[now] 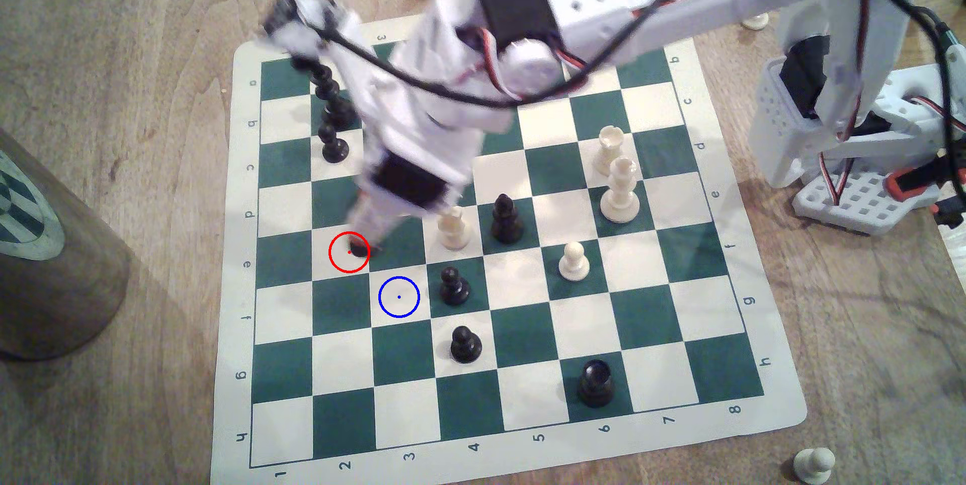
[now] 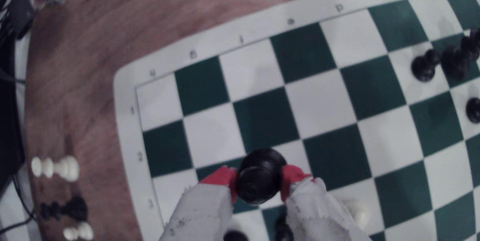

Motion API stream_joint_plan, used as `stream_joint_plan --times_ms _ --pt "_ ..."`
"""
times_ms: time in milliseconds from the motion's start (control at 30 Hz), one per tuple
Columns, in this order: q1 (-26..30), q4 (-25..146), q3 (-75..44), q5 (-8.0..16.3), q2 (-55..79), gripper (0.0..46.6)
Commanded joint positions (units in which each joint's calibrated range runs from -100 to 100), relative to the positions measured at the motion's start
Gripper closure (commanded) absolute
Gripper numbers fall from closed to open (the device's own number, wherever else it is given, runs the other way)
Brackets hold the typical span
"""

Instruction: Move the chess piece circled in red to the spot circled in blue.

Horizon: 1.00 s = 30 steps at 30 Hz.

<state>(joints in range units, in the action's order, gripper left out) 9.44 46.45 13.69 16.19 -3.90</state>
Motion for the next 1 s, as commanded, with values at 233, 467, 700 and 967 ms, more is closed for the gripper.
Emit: stream_joint_plan --times_ms 233,467,700,967 --pt "1.63 -3.37 1.0 -1.07 1.86 46.4" --pt "1.47 -5.26 -0.27 -1.17 7.72 46.4" --pt "1.39 -5.26 -4.08 -0.88 12.3 46.4" --pt "1.16 -5.26 -7.07 -0.73 14.59 46.4"
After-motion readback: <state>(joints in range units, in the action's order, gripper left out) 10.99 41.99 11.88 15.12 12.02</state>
